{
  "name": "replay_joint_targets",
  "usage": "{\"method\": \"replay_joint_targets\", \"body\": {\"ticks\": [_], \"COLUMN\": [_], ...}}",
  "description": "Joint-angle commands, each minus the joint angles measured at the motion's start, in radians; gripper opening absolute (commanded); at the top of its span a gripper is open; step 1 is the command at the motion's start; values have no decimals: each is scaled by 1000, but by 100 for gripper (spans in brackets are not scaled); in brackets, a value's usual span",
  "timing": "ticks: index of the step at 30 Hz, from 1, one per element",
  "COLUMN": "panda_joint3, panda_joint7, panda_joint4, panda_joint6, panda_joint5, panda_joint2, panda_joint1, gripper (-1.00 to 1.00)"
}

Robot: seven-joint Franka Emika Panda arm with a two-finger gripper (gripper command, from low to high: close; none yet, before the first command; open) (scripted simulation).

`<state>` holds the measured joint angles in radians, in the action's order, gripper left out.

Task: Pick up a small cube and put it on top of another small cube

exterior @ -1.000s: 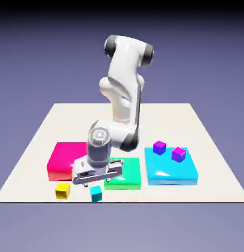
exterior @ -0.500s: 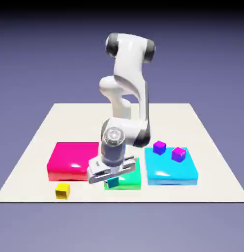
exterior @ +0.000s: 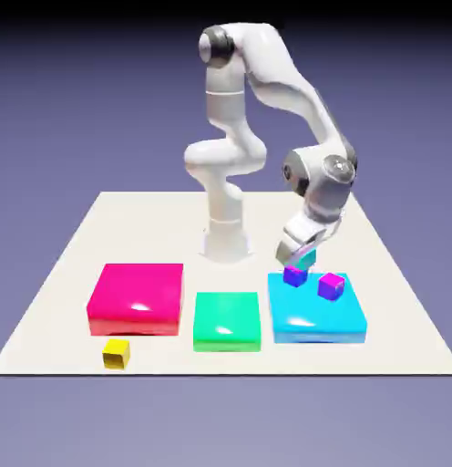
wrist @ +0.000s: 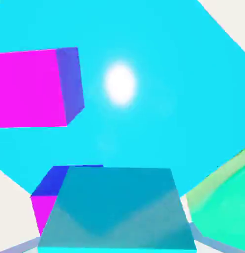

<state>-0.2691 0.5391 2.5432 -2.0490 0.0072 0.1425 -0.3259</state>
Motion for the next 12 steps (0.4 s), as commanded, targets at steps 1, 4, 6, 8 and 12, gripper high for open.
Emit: {"method": "replay_joint_targets", "body": {"ticks": [1, 4, 6, 8, 12], "panda_joint3": [-36, -72, -71, -70, -71], "panda_joint7": [16, 40, 59, 76, 57], "panda_joint4": [30, 79, 119, 156, 116], "panda_joint6": [4, -35, -122, -203, -117], "panda_joint5": [-9, -26, -48, -68, -46], "panda_joint2": [36, 47, -4, -51, 0], "panda_joint1": [-1, 0, 3, 6, 3], "gripper": [-100, -100, -100, -100, 100]}}
